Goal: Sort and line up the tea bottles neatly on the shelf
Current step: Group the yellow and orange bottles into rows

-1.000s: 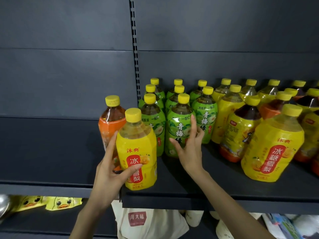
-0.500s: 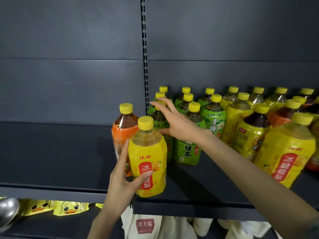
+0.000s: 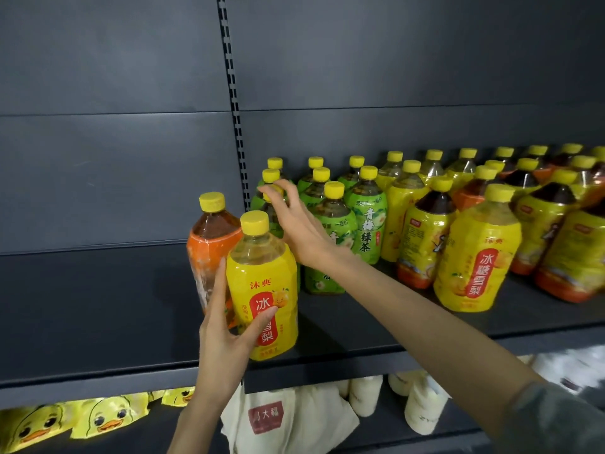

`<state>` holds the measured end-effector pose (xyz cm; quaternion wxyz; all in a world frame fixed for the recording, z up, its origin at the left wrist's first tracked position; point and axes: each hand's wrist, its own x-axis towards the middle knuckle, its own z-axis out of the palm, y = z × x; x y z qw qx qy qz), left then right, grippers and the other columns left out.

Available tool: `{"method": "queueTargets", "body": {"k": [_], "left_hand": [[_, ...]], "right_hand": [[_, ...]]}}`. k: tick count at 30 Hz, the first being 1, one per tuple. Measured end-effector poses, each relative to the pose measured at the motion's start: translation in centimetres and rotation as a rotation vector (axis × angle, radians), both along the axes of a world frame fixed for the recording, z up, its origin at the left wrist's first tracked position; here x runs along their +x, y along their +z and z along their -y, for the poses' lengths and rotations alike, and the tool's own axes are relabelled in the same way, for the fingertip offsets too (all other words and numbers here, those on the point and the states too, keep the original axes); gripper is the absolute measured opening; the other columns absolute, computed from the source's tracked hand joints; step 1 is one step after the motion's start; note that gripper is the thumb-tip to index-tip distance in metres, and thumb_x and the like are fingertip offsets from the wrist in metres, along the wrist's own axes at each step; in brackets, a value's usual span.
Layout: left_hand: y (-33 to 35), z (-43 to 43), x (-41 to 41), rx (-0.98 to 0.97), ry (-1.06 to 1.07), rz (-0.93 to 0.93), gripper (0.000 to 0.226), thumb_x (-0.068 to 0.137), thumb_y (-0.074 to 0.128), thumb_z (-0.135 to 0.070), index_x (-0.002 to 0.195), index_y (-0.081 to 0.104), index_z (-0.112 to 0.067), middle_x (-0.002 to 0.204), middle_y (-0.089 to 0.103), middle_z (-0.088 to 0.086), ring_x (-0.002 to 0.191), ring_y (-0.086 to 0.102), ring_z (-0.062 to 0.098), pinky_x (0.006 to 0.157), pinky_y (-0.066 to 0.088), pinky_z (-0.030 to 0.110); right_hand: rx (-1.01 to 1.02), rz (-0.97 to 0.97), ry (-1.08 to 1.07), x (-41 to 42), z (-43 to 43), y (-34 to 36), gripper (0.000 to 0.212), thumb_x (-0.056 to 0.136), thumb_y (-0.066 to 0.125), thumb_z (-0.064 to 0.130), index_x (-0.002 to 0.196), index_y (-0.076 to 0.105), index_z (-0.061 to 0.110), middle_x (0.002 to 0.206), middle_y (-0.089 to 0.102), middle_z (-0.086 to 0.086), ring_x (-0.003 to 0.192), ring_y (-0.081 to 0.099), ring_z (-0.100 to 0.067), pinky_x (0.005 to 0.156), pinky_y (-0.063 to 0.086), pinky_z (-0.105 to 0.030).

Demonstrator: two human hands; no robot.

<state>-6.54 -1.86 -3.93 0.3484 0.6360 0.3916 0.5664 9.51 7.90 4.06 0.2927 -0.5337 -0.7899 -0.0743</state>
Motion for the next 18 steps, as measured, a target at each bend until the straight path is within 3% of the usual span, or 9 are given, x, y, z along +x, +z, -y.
{"method": "queueTargets", "body": {"k": [5, 8, 10, 12, 15, 18], "left_hand": [[-0.1, 0.2, 0.2, 0.006, 0.027, -0.035, 0.088, 0.07, 0.068, -0.038, 0.13, 0.012, -0.07, 0.143, 0.041, -0.009, 0.123, 0.049, 0.013, 0.085, 0.046, 0.021], [-0.1, 0.4, 0.3, 0.004, 0.027, -0.047, 0.089, 0.072, 0.067, -0.037, 0.134, 0.009, -0.065, 0.147, 0.036, -0.008, 0.127, 0.044, 0.015, 0.089, 0.045, 0.029], [-0.2, 0.2, 0.5, 0.013, 0.025, -0.06, 0.089, 0.073, 0.067, -0.037, 0.135, 0.01, -0.065, 0.147, 0.036, -0.007, 0.126, 0.045, 0.017, 0.091, 0.046, 0.035], [-0.1, 0.0, 1.1, 0.02, 0.009, -0.061, 0.09, 0.073, 0.067, -0.037, 0.137, 0.01, -0.064, 0.147, 0.036, -0.007, 0.128, 0.044, 0.018, 0.096, 0.045, 0.041], [-0.1, -0.3, 2.8, 0.024, -0.039, -0.059, 0.09, 0.074, 0.068, -0.034, 0.139, 0.012, -0.06, 0.149, 0.032, -0.009, 0.131, 0.04, 0.017, 0.103, 0.041, 0.046], [0.2, -0.2, 5.0, 0.026, -0.095, -0.073, 0.089, 0.076, 0.066, -0.035, 0.139, 0.009, -0.061, 0.15, 0.03, -0.014, 0.13, 0.038, 0.012, 0.102, 0.039, 0.041]], "right_hand": [[-0.092, -0.078, 0.11, 1.0, 1.3, -0.1, 0.094, 0.079, 0.066, -0.005, 0.15, 0.014, 0.028, 0.155, -0.002, -0.002, 0.133, 0.034, -0.032, 0.086, 0.053, -0.039], [0.068, -0.076, 0.028, 2.9, 3.8, -1.6, 0.073, 0.087, 0.065, 0.013, 0.149, 0.026, 0.021, 0.156, 0.009, -0.01, 0.144, 0.015, -0.03, 0.111, 0.03, -0.047], [0.209, -0.105, -0.129, 4.7, 5.4, -3.5, 0.065, 0.089, 0.064, 0.022, 0.146, 0.032, 0.02, 0.155, 0.017, -0.014, 0.144, 0.01, -0.031, 0.115, 0.015, -0.054], [0.213, -0.208, -0.264, 6.8, 7.1, -5.4, 0.066, 0.09, 0.063, 0.027, 0.146, 0.029, 0.025, 0.156, 0.014, -0.012, 0.145, 0.005, -0.029, 0.115, 0.009, -0.055], [0.19, -0.282, -0.378, 10.5, 9.9, -7.7, 0.062, 0.092, 0.057, 0.034, 0.145, 0.027, 0.028, 0.155, 0.016, -0.007, 0.145, 0.007, -0.026, 0.114, 0.014, -0.056], [0.202, -0.329, -0.417, 13.8, 13.3, -8.9, 0.051, 0.093, 0.048, 0.042, 0.14, 0.038, 0.024, 0.145, 0.034, 0.0, 0.136, 0.03, -0.017, 0.108, 0.036, -0.045]]}}
